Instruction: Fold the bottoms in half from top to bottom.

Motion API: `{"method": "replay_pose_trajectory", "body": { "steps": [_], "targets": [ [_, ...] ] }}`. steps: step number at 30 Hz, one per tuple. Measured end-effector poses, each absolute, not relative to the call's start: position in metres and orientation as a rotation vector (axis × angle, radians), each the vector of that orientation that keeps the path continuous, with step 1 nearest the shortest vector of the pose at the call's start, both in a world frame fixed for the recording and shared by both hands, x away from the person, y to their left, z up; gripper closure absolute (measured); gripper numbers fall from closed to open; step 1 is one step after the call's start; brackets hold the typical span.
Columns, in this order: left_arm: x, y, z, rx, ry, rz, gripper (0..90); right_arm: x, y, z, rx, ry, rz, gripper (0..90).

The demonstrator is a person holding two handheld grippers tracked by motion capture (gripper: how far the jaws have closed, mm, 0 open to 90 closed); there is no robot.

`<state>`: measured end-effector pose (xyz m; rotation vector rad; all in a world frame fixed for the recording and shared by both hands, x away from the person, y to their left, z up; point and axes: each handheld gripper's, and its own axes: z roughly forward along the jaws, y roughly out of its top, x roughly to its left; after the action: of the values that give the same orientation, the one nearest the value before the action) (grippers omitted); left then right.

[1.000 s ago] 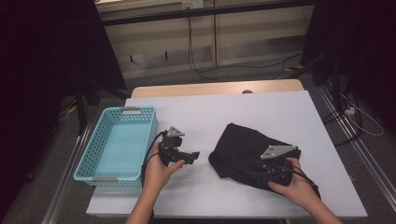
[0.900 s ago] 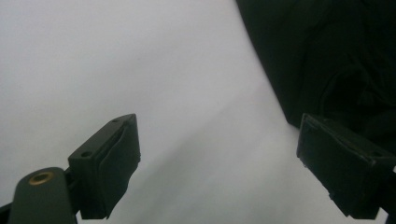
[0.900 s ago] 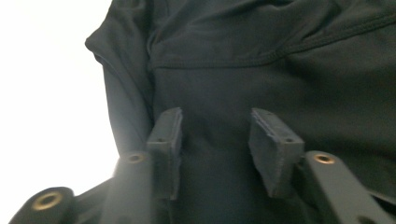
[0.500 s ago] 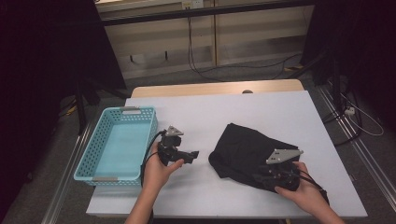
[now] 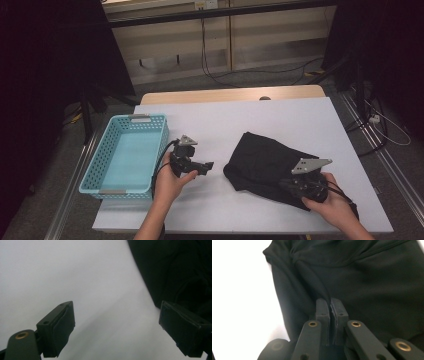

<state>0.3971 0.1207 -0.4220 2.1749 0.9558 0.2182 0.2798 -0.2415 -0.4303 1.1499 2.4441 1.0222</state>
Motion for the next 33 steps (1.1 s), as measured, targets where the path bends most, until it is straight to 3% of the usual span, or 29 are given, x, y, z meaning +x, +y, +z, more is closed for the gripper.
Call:
{"method": "replay_pose_trajectory", "body": {
  "steps": [13,14,15,17,20,26,29,33],
  "targets": [
    [0.397,0.12,-0.42,2.171,0.947,0.221,13.2,0.259,-0.278,-0.422,1.166,2.412,1.023,84.9],
    [0.397,0.119,-0.419,2.17,0.951,0.217,13.2,0.257,-0.278,-0.421,1.157,2.429,1.021,78.8],
    [0.397,0.118,-0.419,2.165,0.951,0.215,13.2,0.257,-0.278,-0.421,1.157,2.429,1.021,78.8],
    [0.398,0.118,-0.419,2.172,0.941,0.212,13.2,0.258,-0.277,-0.419,1.174,2.416,1.039,64.4],
    [0.398,0.118,-0.42,2.172,0.944,0.211,13.2,0.264,-0.28,-0.416,1.196,2.358,1.058,55.4],
    [0.399,0.117,-0.42,2.168,0.95,0.207,13.2,0.301,-0.298,-0.421,1.32,2.179,0.98,49.6],
    [0.399,0.117,-0.42,2.172,0.945,0.208,13.3,0.314,-0.301,-0.423,1.332,2.16,0.964,49.9],
    [0.4,0.117,-0.421,2.17,0.946,0.208,13.2,0.334,-0.298,-0.433,1.332,2.196,0.937,58.2]
  ]
}}
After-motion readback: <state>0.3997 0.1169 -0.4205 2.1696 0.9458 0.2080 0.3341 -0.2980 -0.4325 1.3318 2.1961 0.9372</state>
